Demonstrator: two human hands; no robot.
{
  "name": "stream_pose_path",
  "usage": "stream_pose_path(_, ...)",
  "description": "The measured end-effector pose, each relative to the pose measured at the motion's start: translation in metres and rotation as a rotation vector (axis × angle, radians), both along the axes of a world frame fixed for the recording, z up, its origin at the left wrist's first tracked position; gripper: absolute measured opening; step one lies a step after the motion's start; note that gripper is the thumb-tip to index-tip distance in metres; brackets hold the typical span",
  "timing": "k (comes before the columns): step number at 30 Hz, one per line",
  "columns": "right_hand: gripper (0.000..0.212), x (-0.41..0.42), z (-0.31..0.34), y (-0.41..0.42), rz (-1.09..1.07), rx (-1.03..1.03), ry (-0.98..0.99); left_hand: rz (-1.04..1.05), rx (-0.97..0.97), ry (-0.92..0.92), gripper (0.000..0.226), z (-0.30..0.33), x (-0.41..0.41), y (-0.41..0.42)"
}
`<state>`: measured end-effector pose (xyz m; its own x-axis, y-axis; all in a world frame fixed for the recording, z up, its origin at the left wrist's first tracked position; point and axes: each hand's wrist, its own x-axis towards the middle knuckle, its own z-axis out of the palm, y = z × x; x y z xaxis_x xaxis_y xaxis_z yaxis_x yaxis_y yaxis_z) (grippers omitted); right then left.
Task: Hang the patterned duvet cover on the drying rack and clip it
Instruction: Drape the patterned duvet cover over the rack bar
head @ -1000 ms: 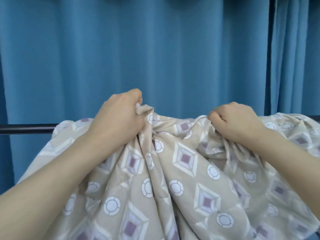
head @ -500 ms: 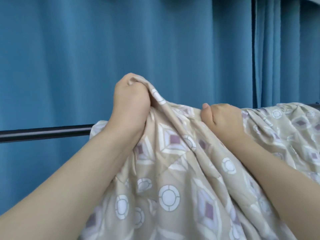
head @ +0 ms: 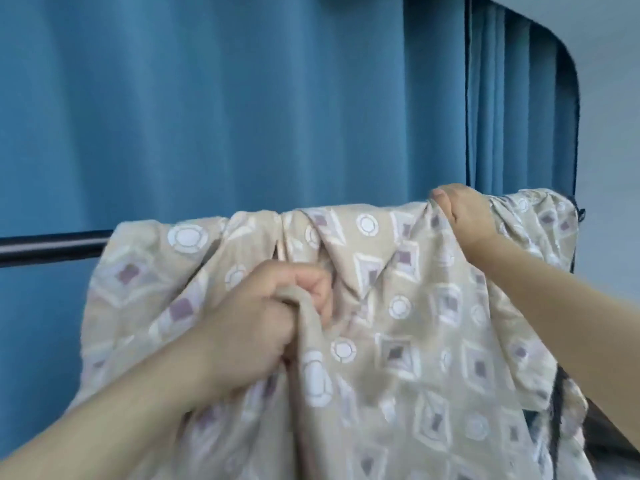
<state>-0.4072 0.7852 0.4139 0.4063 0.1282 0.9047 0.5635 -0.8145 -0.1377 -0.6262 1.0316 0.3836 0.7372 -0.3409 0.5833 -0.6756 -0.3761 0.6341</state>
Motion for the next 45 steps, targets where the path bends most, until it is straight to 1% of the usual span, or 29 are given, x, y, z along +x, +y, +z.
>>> stream_pose_path(3, 0.052, -0.019, 0.004, 0.017, 0.054, -0.076, 0.082, 0.096, 0.274, -0.117, 0.013, -0.008, -0.001, 0.004)
stream_pose_path(6, 0.059, -0.053, 0.013, 0.054, 0.226, -0.132, 0.149, 0.172, 0.526, -0.181, 0.006, -0.012, 0.001, 0.002)
stream_pose_path(9, 0.057, -0.085, 0.025, 0.091, 0.293, -0.169, 0.303, 0.198, 0.915, -0.404, 0.007, -0.025, -0.007, 0.004)
stream_pose_path(11, 0.061, -0.103, 0.031, 0.110, 0.292, -0.214, 0.304, 0.277, 1.072, -0.317, 0.024, -0.032, 0.002, 0.009)
stream_pose_path(12, 0.061, -0.109, 0.031, 0.117, 0.278, -0.231, 0.292, 0.292, 1.080, -0.135, 0.033, -0.030, 0.000, 0.010)
stream_pose_path(13, 0.062, -0.113, 0.030, 0.121, 0.262, -0.240, 0.273, 0.311, 1.027, 0.004, 0.040, -0.024, -0.005, 0.012)
stream_pose_path(14, 0.063, -0.116, 0.028, 0.124, 0.237, -0.239, 0.256, 0.354, 0.907, 0.030, 0.039, -0.014, -0.012, 0.017)
stream_pose_path(15, 0.064, -0.119, 0.026, 0.125, 0.211, -0.233, 0.230, 0.416, 0.787, -0.085, 0.025, 0.001, -0.021, 0.026)
stream_pose_path(16, 0.065, -0.120, 0.023, 0.126, 0.186, -0.211, 0.198, 0.505, 0.661, -0.287, 0.012, 0.021, -0.034, 0.039)
stream_pose_path(17, 0.067, -0.119, 0.020, 0.126, 0.160, -0.178, 0.149, 0.653, 0.581, -0.484, 0.010, 0.044, -0.047, 0.051)
stream_pose_path(18, 0.068, -0.118, 0.017, 0.126, 0.134, -0.135, 0.090, 0.822, 0.554, -0.541, 0.018, 0.062, -0.054, 0.062)
stream_pose_path(19, 0.067, -0.117, 0.014, 0.128, 0.113, -0.091, 0.029, 0.995, 0.627, -0.470, 0.031, 0.076, -0.059, 0.076)
stream_pose_path(20, 0.064, -0.116, 0.011, 0.130, 0.094, -0.054, -0.019, 1.122, 0.716, -0.289, 0.045, 0.083, -0.051, 0.075)
stream_pose_path(21, 0.061, -0.113, 0.007, 0.133, 0.080, -0.031, -0.055, 1.152, 0.765, -0.137, 0.053, 0.089, -0.047, 0.076)
stream_pose_path(22, 0.059, -0.111, 0.004, 0.136, 0.073, -0.018, -0.077, 1.096, 0.746, -0.029, 0.054, 0.087, -0.038, 0.072)
stream_pose_path(25, 0.055, -0.102, -0.001, 0.137, 0.087, 0.017, -0.143, 1.050, 0.614, -0.113, 0.041, 0.085, -0.022, 0.066)
stream_pose_path(27, 0.058, -0.097, -0.002, 0.135, 0.097, 0.019, -0.173, 1.053, 0.379, -0.181, 0.037, 0.089, -0.020, 0.073)
stream_pose_path(28, 0.060, -0.095, -0.002, 0.133, 0.100, 0.017, -0.186, 1.031, 0.195, -0.159, 0.036, 0.093, -0.021, 0.078)
stream_pose_path(30, 0.062, -0.092, -0.003, 0.131, 0.095, 0.013, -0.201, 0.903, -0.302, -0.090, 0.032, 0.106, -0.030, 0.091)
stream_pose_path(31, 0.061, -0.091, -0.004, 0.131, 0.087, 0.014, -0.203, 0.888, -0.473, -0.118, 0.031, 0.114, -0.032, 0.108)
stream_pose_path(33, 0.056, -0.089, -0.004, 0.131, 0.076, 0.010, -0.209, 1.003, -0.526, -0.162, 0.033, 0.126, -0.036, 0.149)
stream_pose_path(35, 0.051, -0.086, -0.004, 0.134, 0.068, -0.018, -0.224, 1.134, -0.459, -0.311, 0.042, 0.132, -0.038, 0.187)
stream_pose_path(36, 0.049, -0.085, -0.004, 0.136, 0.062, -0.034, -0.225, 1.235, -0.358, -0.465, 0.041, 0.130, -0.044, 0.189)
stream_pose_path(37, 0.048, -0.084, -0.004, 0.139, 0.054, -0.045, -0.217, 1.319, -0.210, -0.604, 0.038, 0.123, -0.050, 0.182)
stream_pose_path(39, 0.049, -0.084, -0.004, 0.144, 0.033, -0.053, -0.190, 1.284, 0.163, -0.730, 0.031, 0.100, -0.066, 0.140)
stream_pose_path(41, 0.051, -0.082, -0.002, 0.144, 0.030, -0.058, -0.170, 1.265, 0.634, -0.690, 0.035, 0.065, -0.076, 0.106)
stream_pose_path(42, 0.051, -0.081, -0.001, 0.143, 0.039, -0.066, -0.164, 1.301, 0.802, -0.642, 0.041, 0.051, -0.072, 0.103)
stream_pose_path(44, 0.051, -0.083, -0.001, 0.139, 0.058, -0.078, -0.159, 1.364, 0.935, -0.536, 0.027, 0.049, -0.068, 0.099)
stream_pose_path(45, 0.051, -0.084, -0.001, 0.137, 0.063, -0.076, -0.161, 1.351, 0.892, -0.543, 0.015, 0.053, -0.066, 0.101)
